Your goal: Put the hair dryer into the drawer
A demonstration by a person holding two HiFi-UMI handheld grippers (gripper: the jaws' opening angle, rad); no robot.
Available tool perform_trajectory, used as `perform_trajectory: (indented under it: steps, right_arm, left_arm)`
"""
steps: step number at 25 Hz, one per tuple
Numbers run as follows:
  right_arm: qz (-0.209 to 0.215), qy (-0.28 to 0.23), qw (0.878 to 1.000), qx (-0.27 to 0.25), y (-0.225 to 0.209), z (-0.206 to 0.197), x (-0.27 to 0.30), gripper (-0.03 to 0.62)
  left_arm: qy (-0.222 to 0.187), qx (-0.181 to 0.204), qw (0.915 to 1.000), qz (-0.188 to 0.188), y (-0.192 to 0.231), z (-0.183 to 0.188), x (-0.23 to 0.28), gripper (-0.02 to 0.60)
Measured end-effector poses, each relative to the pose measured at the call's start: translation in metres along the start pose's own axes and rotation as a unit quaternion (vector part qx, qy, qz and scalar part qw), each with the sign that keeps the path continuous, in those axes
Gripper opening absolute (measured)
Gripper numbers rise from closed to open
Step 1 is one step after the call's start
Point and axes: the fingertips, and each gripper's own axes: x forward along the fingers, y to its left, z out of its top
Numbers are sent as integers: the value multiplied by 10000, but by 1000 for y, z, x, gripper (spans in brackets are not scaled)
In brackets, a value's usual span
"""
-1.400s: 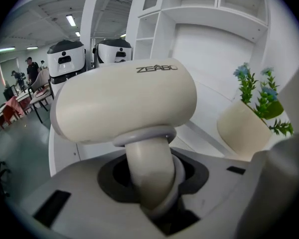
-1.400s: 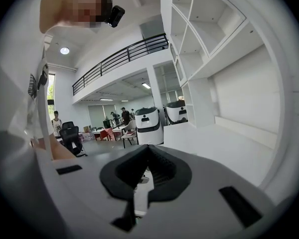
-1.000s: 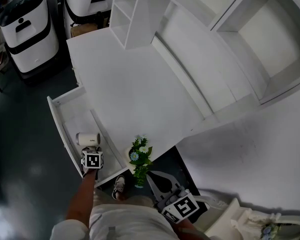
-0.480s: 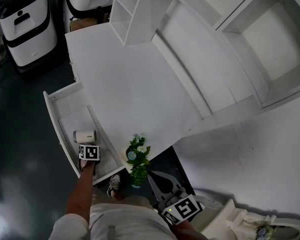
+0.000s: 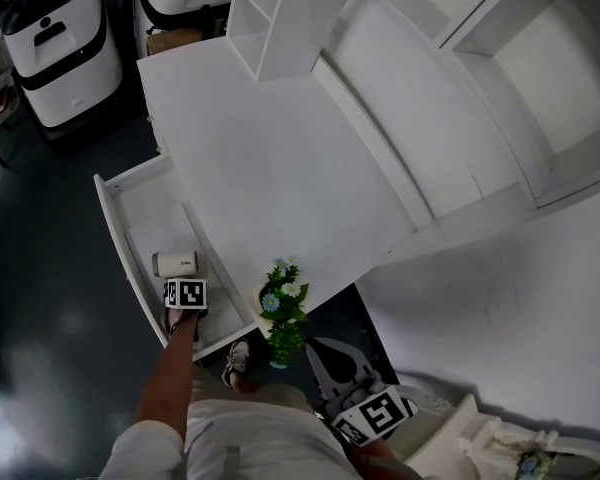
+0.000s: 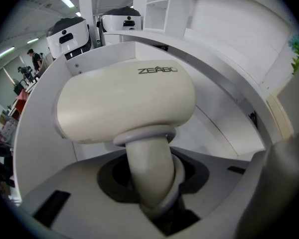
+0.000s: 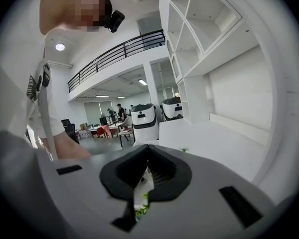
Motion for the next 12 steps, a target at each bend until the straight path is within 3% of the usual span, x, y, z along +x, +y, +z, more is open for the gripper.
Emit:
perform_trajectory:
  steps: [5,12]
  right_arm:
    - [91,57,9999,65,3,-7,2,9]
    - [163,38,9998,118,2,-6,1,9]
  left_arm:
    - [-52,-326,9995,-7,3,3,2,152]
    - [-72,-391,9991,135,4,-2,0,153]
